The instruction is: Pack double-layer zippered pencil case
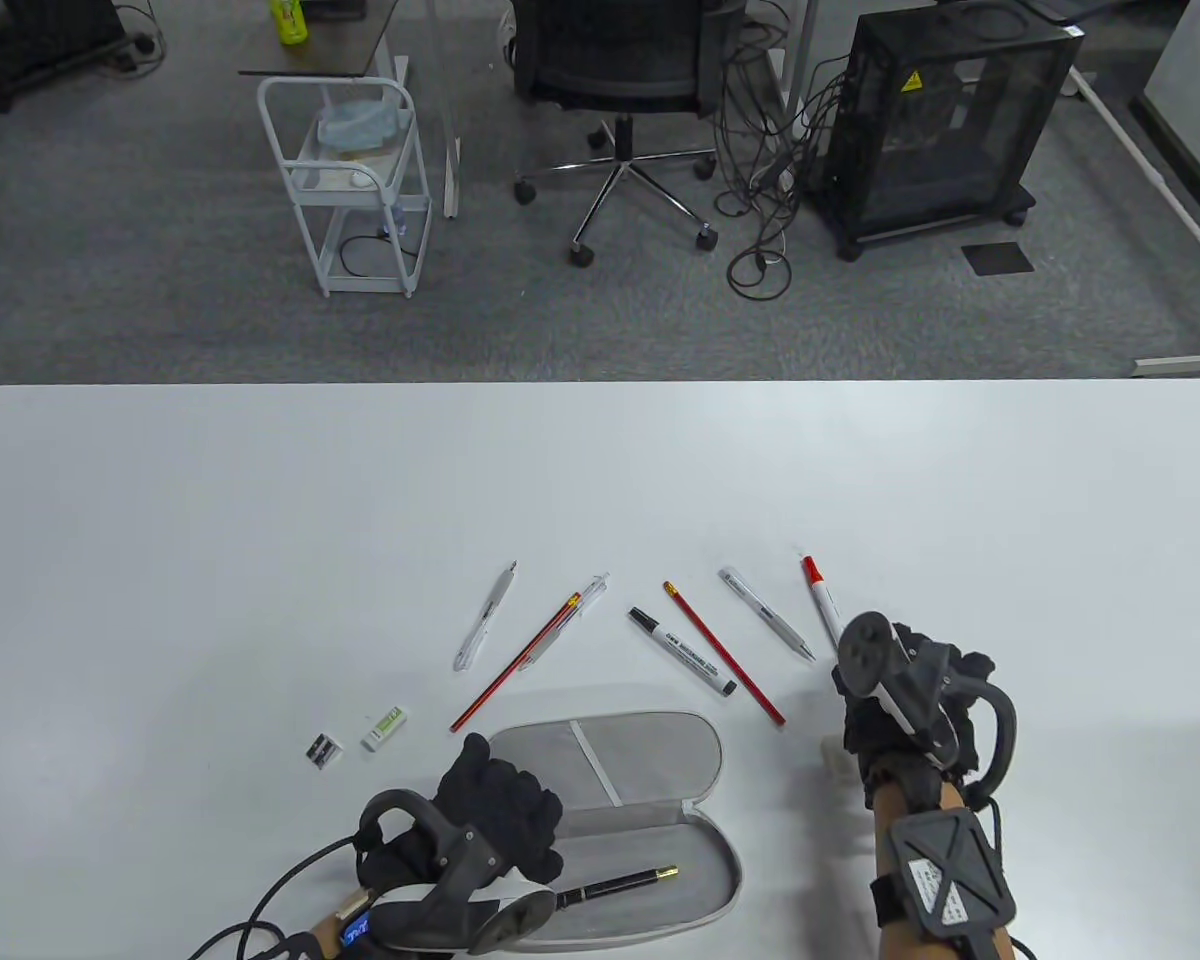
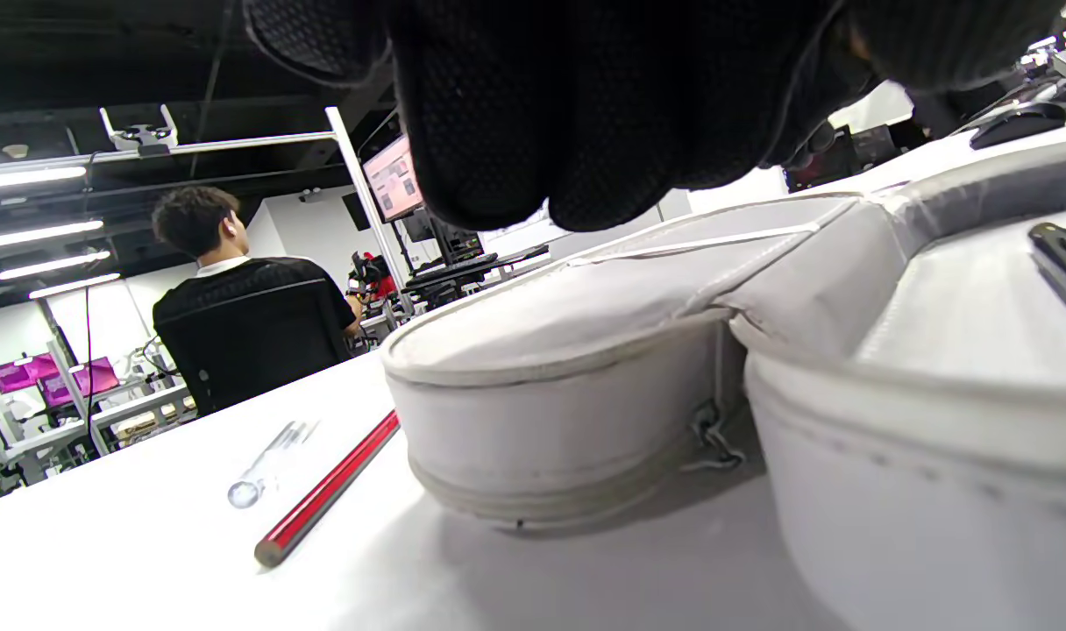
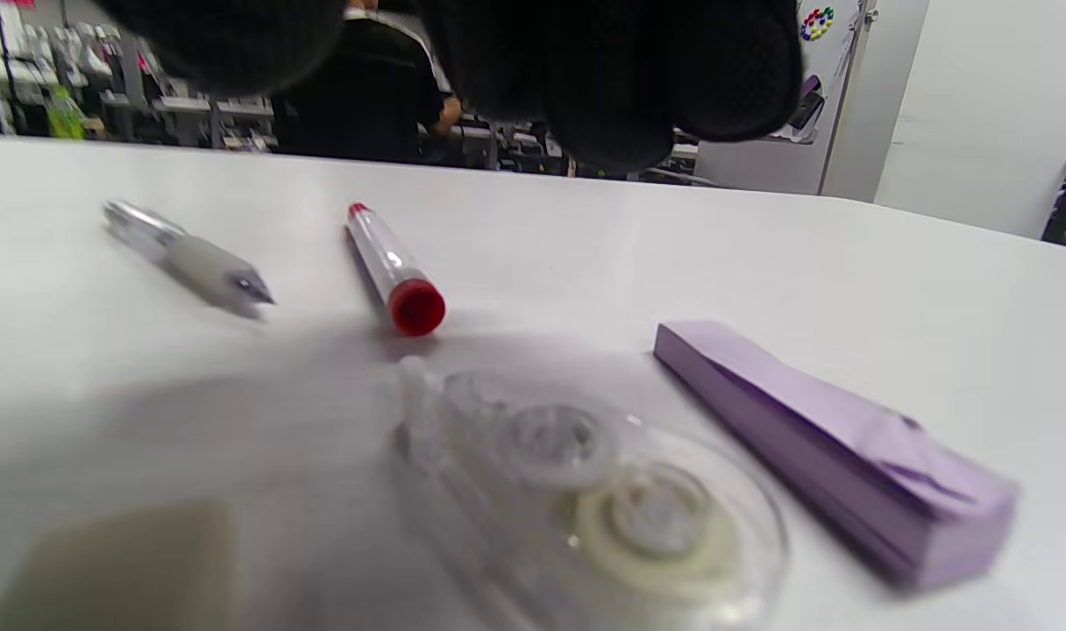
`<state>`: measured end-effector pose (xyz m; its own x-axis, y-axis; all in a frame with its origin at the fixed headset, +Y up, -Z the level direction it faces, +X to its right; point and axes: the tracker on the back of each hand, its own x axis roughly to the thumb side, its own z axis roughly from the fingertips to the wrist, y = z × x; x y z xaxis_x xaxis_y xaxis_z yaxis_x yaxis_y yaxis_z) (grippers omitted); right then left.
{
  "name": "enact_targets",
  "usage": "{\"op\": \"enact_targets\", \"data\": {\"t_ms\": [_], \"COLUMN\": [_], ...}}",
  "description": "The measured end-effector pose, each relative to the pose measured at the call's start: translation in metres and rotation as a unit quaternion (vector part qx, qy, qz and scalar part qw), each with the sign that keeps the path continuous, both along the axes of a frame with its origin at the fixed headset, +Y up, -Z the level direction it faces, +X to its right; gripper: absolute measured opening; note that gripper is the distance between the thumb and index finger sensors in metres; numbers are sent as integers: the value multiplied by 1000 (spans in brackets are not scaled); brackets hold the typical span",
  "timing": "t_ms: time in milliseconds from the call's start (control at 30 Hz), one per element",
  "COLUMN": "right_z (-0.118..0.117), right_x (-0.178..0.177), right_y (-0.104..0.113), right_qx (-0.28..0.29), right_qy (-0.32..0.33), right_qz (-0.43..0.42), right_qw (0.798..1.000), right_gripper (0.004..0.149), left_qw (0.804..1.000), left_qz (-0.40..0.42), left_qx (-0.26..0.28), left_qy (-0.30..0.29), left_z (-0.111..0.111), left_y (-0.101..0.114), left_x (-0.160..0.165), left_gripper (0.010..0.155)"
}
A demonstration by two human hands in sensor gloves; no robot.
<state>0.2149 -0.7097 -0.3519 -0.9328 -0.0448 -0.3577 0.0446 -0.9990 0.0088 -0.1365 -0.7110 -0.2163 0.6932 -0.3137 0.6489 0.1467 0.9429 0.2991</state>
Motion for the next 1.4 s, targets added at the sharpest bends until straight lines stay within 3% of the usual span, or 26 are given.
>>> {"op": "enact_targets", "data": {"t_ms": [167, 300, 400, 500, 600, 700, 800, 867, 967, 1067, 1133, 1267, 1400], "right_z": [-37, -56, -62, -64, -62, -53, -38, -20, 23, 69, 94, 134, 146], "right_x": [-9, -3, -3, -1, 4, 9, 5, -5, -40, -84, -111, -160, -172], "right_y": [-16, -38, -36, -36, -38, -32, -9, 19, 57, 71, 61, 13, -12], "right_qx": [-74, -207, -150, -115, -149, -127, -49, 24, 94, 128, 132, 43, 41], "right_qy": [-40, -72, -75, -79, -92, -83, -31, 53, 193, 296, 340, 420, 438], "right_qz": [60, 6, -2, 8, -21, -17, -23, -61, -70, 13, 44, 71, 175], "right_qw": [995, 976, 986, 990, 984, 988, 998, 996, 974, 947, 930, 904, 881], "right_gripper": [74, 78, 74, 59, 57, 56, 55, 55, 55, 55, 55, 55, 55], "left_qw": [1000, 1000, 999, 999, 999, 999, 998, 998, 994, 989, 986, 981, 977], "left_qz": [9, 21, 23, 25, 24, 30, 31, 18, 13, 36, 48, 51, 54], "left_qx": [9, 5, -1, -8, -6, -6, -6, -12, -33, -42, -40, -43, -51], "left_qy": [17, 22, 26, 28, 36, 41, 52, 62, 100, 135, 152, 182, 202], "left_z": [-3, -5, -8, -9, -11, -13, -18, -22, -33, -43, -48, -53, -59], "left_y": [5, 7, 6, 5, 6, 7, 9, 9, 8, 11, 13, 11, 7], "left_x": [-7, -12, -14, -15, -17, -22, -30, -38, -58, -73, -81, -92, -96], "left_gripper": [54, 54, 54, 54, 49, 49, 50, 50, 50, 50, 51, 51, 52]}}
